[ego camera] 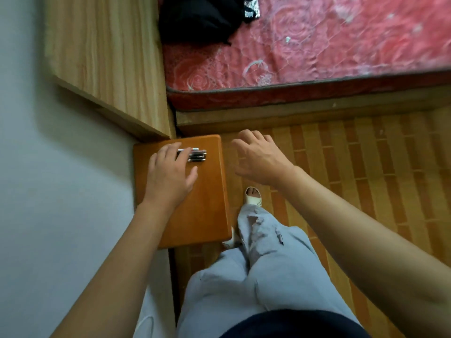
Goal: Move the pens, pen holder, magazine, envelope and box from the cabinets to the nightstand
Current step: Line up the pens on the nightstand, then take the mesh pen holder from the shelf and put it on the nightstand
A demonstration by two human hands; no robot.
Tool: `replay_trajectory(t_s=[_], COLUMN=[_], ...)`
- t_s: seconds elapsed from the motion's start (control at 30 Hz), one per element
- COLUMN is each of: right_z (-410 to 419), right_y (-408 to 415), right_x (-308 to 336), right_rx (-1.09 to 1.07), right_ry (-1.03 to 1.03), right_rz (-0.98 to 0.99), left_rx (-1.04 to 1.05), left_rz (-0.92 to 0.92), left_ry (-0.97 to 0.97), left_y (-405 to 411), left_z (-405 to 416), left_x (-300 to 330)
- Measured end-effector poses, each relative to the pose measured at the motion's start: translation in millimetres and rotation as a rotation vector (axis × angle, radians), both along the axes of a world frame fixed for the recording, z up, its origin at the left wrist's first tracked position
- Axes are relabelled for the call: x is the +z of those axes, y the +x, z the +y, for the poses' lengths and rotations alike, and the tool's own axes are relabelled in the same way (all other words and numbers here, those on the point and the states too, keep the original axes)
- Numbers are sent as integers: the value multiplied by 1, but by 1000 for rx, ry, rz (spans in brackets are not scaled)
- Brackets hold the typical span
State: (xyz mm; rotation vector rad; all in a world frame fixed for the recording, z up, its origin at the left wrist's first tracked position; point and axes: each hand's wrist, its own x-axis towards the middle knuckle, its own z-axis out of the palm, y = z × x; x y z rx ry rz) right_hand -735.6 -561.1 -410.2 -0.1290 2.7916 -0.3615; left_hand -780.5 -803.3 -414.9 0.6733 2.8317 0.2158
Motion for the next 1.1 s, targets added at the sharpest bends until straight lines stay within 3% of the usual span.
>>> replay_trajectory(t_s=[0.27, 0.53, 1.1], right_z=[93, 177, 379], right_y=[111, 227, 518], right_x=[100, 157, 234], right_rx=[-287, -573, -1039], right_ry=[133, 213, 245], right_rz=[53, 80, 160], left_rx=[-207, -507, -916], left_rz=[65, 128, 233], left_ry=[149, 257, 307], left_y=[26, 73, 293], left_z=[96, 219, 495], left_x=[99, 166, 276])
